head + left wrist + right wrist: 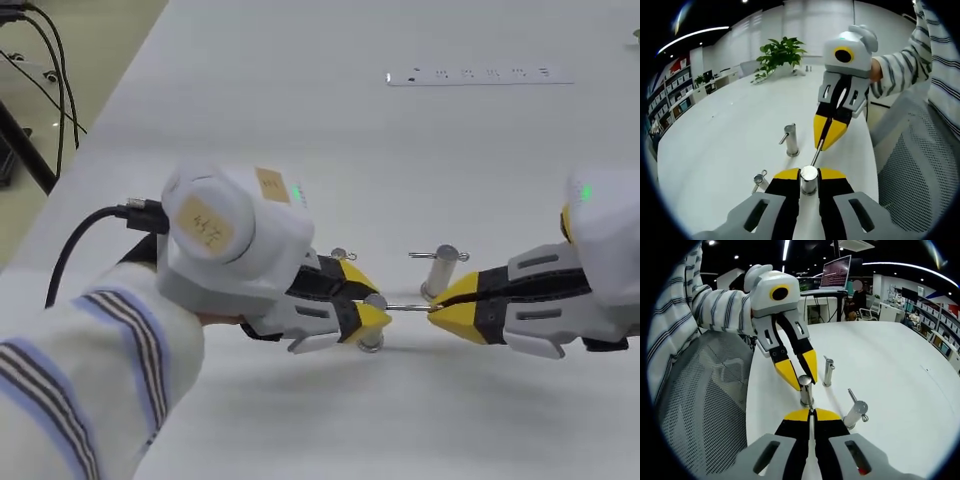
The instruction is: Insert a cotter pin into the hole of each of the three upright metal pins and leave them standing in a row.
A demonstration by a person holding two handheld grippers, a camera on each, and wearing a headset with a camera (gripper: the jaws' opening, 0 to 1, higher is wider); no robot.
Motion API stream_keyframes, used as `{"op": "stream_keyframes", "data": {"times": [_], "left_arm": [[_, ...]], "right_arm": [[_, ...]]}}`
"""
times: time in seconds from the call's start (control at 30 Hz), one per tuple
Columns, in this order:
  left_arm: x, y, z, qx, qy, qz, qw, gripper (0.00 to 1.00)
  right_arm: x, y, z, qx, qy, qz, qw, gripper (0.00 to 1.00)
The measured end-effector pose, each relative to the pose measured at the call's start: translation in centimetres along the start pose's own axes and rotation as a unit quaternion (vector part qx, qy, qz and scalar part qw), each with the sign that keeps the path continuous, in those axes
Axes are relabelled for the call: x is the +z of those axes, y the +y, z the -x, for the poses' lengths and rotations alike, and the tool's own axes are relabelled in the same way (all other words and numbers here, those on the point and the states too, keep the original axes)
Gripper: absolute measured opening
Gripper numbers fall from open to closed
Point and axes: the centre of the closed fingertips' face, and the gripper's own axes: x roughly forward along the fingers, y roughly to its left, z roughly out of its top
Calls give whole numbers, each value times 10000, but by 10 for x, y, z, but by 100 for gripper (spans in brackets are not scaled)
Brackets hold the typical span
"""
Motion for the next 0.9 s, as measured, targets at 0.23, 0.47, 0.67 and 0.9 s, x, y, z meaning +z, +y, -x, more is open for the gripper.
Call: {"op": "stream_keyframes", "data": {"times": [0.23, 0.47, 0.67, 0.9], "left_arm": [[0, -1, 0, 54, -61, -3, 10000, 9], [0, -3, 0, 56, -64, 23, 10000, 9], [3, -5, -3, 57, -88, 29, 9999, 9], [4, -4, -5, 67, -102, 27, 9999, 9]], "right_arm": [[1, 1, -4, 93, 83, 124, 9998, 0], [9, 9, -9, 234, 45, 226, 9995, 0], [14, 11, -12, 319, 34, 263, 9991, 0], [13, 10, -14, 409, 84, 328, 9986, 0]]}}
